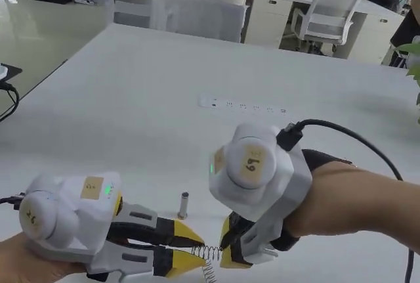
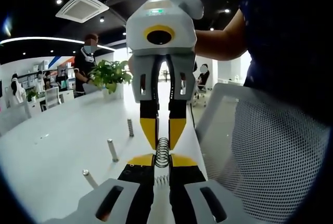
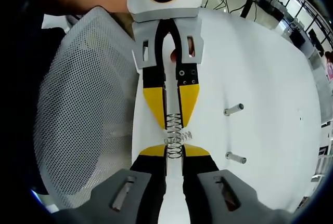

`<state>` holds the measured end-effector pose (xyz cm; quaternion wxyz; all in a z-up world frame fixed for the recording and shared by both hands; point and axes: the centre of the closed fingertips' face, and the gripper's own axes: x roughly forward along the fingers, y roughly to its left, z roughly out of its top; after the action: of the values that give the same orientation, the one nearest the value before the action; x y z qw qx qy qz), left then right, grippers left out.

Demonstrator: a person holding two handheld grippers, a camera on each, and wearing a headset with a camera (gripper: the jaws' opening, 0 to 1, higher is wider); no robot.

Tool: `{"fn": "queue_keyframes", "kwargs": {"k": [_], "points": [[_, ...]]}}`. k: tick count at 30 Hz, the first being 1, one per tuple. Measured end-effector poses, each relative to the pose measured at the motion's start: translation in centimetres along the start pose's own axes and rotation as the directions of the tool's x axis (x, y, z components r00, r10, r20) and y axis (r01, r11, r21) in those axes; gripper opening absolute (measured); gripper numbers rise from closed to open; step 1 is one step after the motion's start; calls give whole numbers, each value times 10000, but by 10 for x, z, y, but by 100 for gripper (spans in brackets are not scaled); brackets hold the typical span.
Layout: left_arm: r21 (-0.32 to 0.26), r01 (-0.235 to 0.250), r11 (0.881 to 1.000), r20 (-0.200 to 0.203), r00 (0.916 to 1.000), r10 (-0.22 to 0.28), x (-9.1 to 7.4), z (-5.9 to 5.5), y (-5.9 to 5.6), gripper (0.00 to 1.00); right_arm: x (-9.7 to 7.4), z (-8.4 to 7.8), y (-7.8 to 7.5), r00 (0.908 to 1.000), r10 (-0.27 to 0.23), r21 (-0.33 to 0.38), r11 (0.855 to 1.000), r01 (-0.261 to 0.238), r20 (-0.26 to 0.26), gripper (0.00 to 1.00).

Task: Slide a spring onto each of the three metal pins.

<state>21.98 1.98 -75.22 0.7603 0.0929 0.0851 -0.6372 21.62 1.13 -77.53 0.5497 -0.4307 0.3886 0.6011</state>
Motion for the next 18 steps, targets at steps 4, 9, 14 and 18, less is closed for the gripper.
{"fn": "queue_keyframes", "kwargs": {"k": [4,9,14,18], "points": [[-5,-9,10000,94,10000,9,1,3,-2,2,1,0,0,10000,-1,87,10000,0,97,8],[-8,13,10000,71,10000,-13,2,3,-5,2,2,0,1,9998,50,132,9999,-52,186,8],[-25,7,10000,134,9999,-6,3,6,-5,2,3,1,1,9995,42,124,9999,-46,299,9],[-22,10,10000,193,9998,-10,2,7,-4,2,4,0,0,9995,47,120,9999,-51,311,8]]}}
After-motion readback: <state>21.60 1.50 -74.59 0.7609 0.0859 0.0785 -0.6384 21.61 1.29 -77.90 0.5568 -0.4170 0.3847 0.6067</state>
